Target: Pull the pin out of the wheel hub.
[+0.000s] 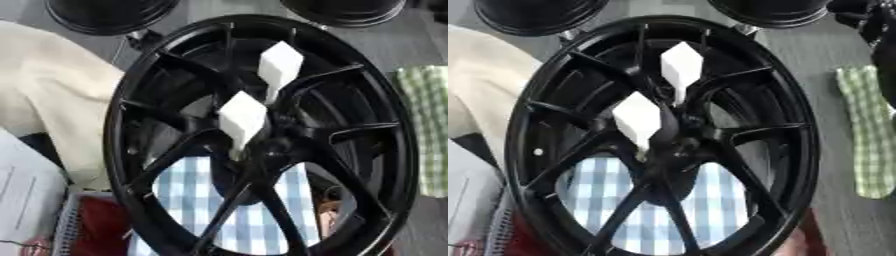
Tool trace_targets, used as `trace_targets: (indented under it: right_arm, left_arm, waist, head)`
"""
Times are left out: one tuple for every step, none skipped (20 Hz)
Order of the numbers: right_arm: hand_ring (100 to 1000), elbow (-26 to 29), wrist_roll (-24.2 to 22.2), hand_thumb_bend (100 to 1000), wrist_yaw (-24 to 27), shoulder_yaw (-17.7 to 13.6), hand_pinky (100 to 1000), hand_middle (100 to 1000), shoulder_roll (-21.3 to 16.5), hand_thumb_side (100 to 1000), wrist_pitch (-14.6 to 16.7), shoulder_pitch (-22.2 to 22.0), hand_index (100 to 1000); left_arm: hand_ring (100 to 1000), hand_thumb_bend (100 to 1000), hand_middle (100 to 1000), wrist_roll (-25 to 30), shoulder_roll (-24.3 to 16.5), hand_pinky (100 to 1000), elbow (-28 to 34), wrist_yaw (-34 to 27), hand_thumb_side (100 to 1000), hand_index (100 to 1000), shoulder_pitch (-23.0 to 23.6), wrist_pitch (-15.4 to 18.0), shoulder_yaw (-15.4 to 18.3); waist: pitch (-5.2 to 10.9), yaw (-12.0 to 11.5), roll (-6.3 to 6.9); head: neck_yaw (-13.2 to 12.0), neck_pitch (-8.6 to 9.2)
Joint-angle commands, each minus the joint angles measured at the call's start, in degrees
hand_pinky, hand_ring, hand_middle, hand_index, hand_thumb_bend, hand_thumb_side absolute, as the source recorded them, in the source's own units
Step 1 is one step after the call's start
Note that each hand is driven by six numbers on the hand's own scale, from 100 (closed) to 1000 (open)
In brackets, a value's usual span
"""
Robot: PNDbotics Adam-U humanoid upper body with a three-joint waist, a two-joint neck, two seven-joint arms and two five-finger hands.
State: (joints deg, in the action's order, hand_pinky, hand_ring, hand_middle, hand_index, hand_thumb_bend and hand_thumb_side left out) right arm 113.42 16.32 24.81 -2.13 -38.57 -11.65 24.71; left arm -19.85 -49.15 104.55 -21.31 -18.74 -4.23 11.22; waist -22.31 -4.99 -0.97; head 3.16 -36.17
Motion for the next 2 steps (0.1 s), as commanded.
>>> trace_targets:
  right_arm:
    - [739, 1.17, 0.08, 100, 0.19, -0.94, 864, 626, -1.47, 673, 0.57, 0.72, 685]
    - [739, 1.17, 0.19, 100, 0.19, -1.0, 864, 626, -1.35, 670, 0.65, 0.82, 685]
  left_arm:
    - [719, 210, 665, -4.39, 4.39, 807, 7.0, -0.22, 734, 804, 0.03, -1.44, -0.18]
    - [721, 215, 666, -5.48, 6.77, 807, 8.52, -0.21, 736, 803, 0.28, -1.57, -0.23]
  waist:
    - [1.77, -0.12, 0.13]
    - [1.8, -0.12, 0.06]
  head:
    - [-0.04, -0.23]
    - [-0.07, -0.23]
